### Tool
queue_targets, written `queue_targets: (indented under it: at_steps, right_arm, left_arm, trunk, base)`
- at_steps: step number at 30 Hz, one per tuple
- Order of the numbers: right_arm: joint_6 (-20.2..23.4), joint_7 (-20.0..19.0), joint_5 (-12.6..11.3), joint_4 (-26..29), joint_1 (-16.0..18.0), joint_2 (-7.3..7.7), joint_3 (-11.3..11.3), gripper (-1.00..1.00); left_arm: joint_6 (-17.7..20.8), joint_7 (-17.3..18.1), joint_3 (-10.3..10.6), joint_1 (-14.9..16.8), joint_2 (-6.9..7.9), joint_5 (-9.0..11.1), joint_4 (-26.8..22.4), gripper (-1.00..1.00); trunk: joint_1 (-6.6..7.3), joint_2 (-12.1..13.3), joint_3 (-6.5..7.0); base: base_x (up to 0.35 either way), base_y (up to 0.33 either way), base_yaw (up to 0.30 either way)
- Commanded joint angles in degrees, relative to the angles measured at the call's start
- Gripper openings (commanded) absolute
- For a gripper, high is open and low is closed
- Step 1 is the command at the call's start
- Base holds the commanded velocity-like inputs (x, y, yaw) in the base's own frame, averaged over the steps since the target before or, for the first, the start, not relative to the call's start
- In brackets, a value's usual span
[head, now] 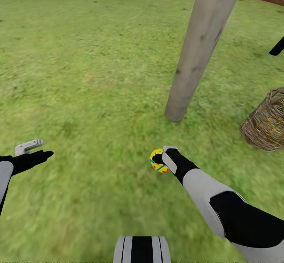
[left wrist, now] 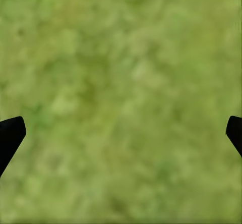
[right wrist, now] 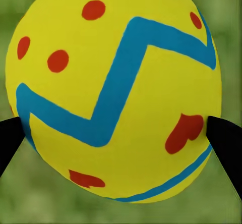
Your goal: Take the three Easter eggs out of the wicker basket on the lawn in the garden, then place them on the lawn next to a single tree (choose any tree) so that all three eggs are next to the same tree and none are left in the basket.
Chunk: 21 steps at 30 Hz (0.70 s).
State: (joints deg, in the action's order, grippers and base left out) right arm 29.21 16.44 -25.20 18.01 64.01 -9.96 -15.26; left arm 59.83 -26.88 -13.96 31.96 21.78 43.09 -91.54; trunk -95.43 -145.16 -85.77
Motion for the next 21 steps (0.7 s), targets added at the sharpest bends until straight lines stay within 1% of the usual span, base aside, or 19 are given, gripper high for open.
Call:
queue_targets:
  at_steps: [1,3,5,10,13,17,19,21]
  right_arm:
    - [0.22,0.44,-0.63,0.10,0.33,0.03,-0.48,-1.00]
    - [0.23,0.44,-0.64,0.06,0.64,0.03,-0.53,-1.00]
    - [0.24,0.44,-0.60,0.06,0.82,0.03,-0.55,-1.00]
    - [0.24,0.44,-0.57,0.09,0.93,0.03,-0.63,-1.00]
    - [0.24,0.44,-0.57,0.06,0.94,0.03,-0.65,-1.00]
    - [0.24,0.44,-0.61,0.02,0.95,0.03,-0.65,-1.00]
    - [0.24,0.44,-0.63,-0.07,0.95,0.03,-0.65,-1.00]
    - [0.24,0.44,-0.63,-0.13,0.96,0.03,-0.69,-1.00]
  left_arm:
    - [0.17,-0.54,-0.01,0.03,0.01,0.59,-0.05,1.00]
    - [0.17,-0.54,-0.01,0.03,0.01,0.59,-0.05,1.00]
    - [0.17,-0.54,-0.01,0.03,0.01,0.59,-0.05,1.00]
    - [0.17,-0.54,-0.01,0.03,0.01,0.59,-0.05,1.00]
    - [0.17,-0.54,-0.01,0.03,0.01,0.59,-0.05,1.00]
    - [0.17,-0.54,-0.01,0.03,0.01,0.59,-0.05,1.00]
    - [0.17,-0.54,-0.01,0.03,0.01,0.59,-0.05,1.00]
    - [0.17,-0.54,-0.01,0.03,0.01,0.59,-0.05,1.00]
  trunk:
    - [-0.01,-0.03,-0.27]
    - [-0.06,-0.06,-0.71]
    - [-0.06,-0.06,-0.71]
    - [-0.19,-0.13,-1.82]
    - [-0.19,-0.13,-1.82]
    - [-0.30,-0.18,-2.70]
    - [-0.30,-0.18,-2.70]
    - [-0.35,-0.21,-3.15]
  base:
    - [0.000,0.000,0.000]
    - [0.000,0.000,0.000]
    - [0.000,0.000,0.000]
    - [0.000,0.000,0.000]
    - [0.000,0.000,0.000]
    - [0.000,0.000,0.000]
    - [0.000,0.000,0.000]
    - [0.000,0.000,0.000]
